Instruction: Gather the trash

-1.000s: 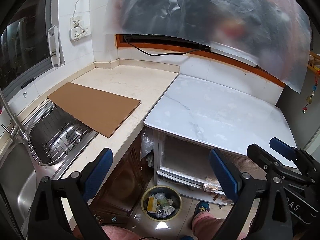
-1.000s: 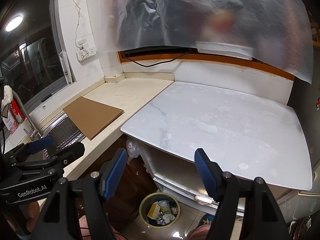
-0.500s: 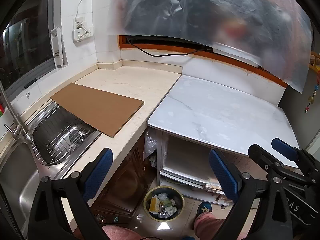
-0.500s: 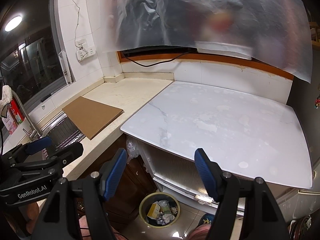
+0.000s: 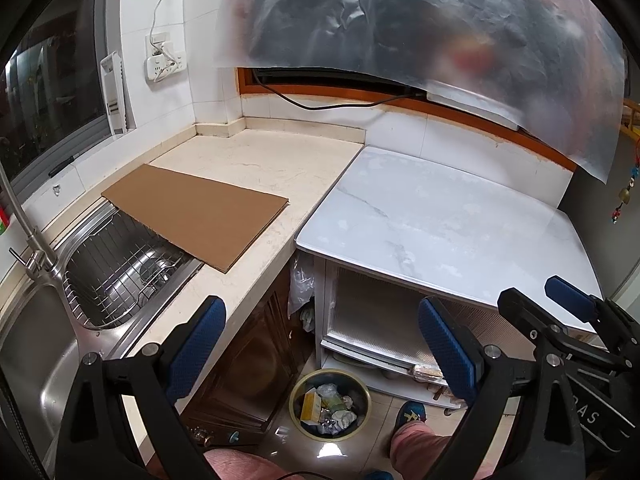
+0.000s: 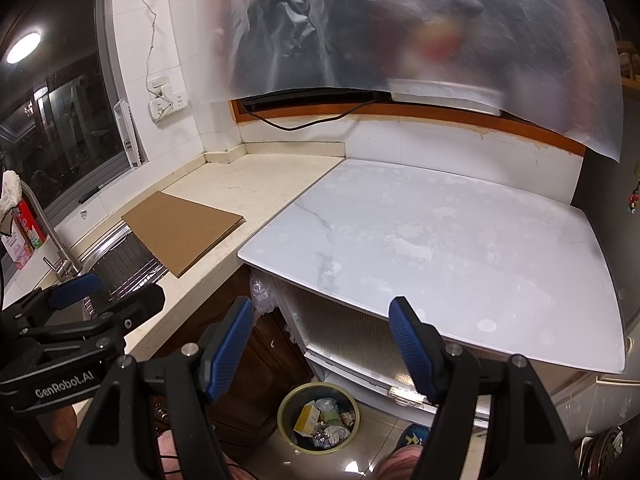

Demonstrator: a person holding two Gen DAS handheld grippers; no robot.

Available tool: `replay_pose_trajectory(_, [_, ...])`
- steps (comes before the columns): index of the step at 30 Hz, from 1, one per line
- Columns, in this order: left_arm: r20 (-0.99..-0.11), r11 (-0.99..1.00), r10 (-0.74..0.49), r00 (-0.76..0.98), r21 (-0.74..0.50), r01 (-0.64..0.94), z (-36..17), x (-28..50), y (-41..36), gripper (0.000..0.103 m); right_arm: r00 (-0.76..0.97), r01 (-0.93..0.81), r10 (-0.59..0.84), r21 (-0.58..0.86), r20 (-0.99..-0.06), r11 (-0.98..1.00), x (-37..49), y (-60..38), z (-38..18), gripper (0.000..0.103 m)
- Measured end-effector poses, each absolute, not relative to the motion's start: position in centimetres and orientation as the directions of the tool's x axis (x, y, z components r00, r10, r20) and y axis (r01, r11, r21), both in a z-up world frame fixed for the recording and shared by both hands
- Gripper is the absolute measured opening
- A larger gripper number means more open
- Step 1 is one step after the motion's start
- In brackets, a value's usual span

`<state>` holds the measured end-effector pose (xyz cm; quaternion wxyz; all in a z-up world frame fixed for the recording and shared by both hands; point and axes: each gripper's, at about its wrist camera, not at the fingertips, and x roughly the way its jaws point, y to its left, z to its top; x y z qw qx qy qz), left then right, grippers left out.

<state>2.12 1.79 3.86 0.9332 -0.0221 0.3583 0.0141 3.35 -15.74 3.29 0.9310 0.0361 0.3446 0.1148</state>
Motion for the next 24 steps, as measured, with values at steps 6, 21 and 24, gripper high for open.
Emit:
replay_pose_trajectory(6, [-0.668, 0.999, 0.017, 0.744, -0.020, -0.041, 3.80, 2.15, 1.79, 0.096, 0.734, -0.189, 0.239, 0.147, -0.636, 0.971, 3.50, -15.88, 3.18, 0.071])
replay_pose_trajectory(21, [-0.677, 1.000, 0.017, 0.736, -0.001, -0.024, 3.37, 2.32, 1.93, 0.096, 0.731, -0.173, 0.229, 0.150, -0.642, 0.973, 3.60, -15.94, 2.50, 0.071])
replay_pose_trajectory(24, [-0.681, 1.000, 0.007, 0.732, -0.004, -0.013, 3.33, 2.37, 1.82, 0.096, 0.730, -0.169, 0.224, 0.147, -0.645, 0.975, 3.67, -15.84, 2.35, 0.071])
